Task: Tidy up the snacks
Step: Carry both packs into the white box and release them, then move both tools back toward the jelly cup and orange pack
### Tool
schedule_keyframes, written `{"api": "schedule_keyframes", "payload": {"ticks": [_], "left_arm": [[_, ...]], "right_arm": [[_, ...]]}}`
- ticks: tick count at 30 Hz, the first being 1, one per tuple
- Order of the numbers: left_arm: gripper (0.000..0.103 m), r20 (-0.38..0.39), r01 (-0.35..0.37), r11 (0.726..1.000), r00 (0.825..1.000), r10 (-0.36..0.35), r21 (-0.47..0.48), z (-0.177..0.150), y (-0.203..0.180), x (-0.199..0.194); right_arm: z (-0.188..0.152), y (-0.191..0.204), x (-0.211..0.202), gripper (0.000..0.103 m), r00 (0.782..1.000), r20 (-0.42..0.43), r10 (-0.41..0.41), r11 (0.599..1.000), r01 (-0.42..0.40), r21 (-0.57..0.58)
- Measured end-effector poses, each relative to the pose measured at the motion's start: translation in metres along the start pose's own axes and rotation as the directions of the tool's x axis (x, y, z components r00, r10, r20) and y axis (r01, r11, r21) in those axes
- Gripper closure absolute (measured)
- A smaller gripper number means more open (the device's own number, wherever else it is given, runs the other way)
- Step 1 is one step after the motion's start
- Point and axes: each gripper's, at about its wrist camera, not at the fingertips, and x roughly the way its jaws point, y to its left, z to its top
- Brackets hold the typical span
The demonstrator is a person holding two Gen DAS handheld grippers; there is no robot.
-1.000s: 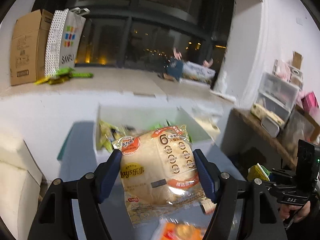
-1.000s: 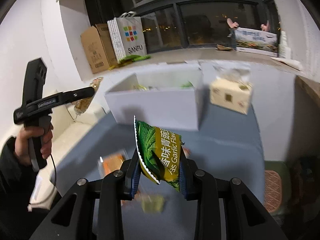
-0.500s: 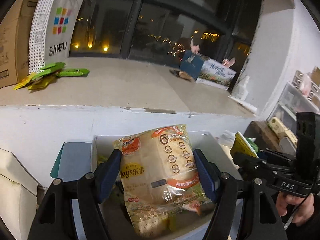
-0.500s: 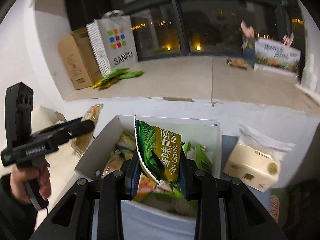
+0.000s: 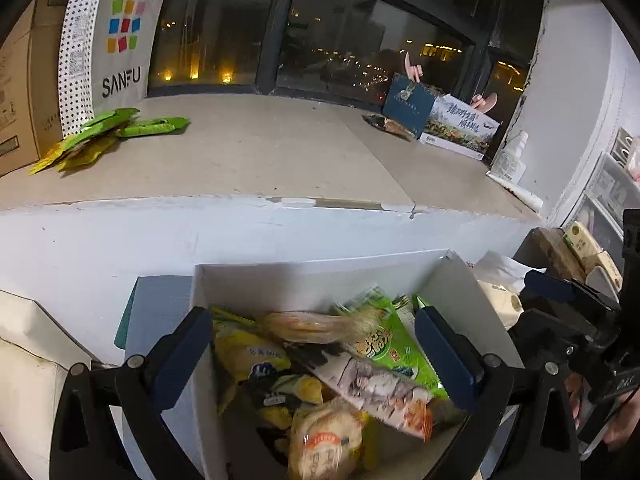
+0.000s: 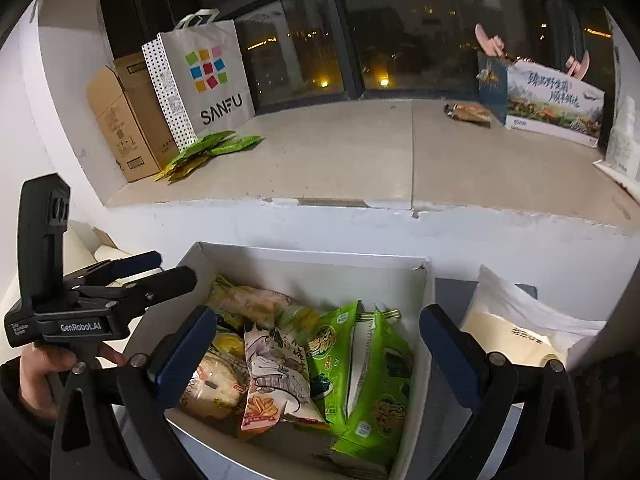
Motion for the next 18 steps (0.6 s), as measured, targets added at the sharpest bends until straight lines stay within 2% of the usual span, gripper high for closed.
{"api": "schedule_keyframes", "payload": {"ticks": [3, 8, 14, 18], "left_arm": [[0.0, 0.026, 0.025, 1.0, 0.999, -0.025, 0.006, -0.007, -0.001, -0.025], [0.0, 0.112, 0.055, 0.995, 0.992, -0.064, 0.078, -0.034, -0.014, -0.085], [0.0, 0.19, 0.085, 0.982, 0.975, -0.117, 0.166, -0.093, -0.037, -0.161], [0.0, 0.229, 0.079, 0.978, 0.966, -0.123, 0.193, -0.144, -0.052, -0.201]], "right_arm": [[-0.003, 0.004, -0.01, 0.0, 1.0, 0.014, 0.018, 1.0, -0.018, -0.007], [-0.023, 0.019, -0.042, 0.0, 0.998, 0.042, 0.05, 0.996, -0.047, -0.069], [-0.072, 0.033, -0.098, 0.0, 0.993, 0.069, 0.093, 0.986, -0.082, -0.148], [-0.116, 0.037, -0.135, 0.0, 0.993, 0.098, 0.066, 0.983, -0.048, -0.174]]}}
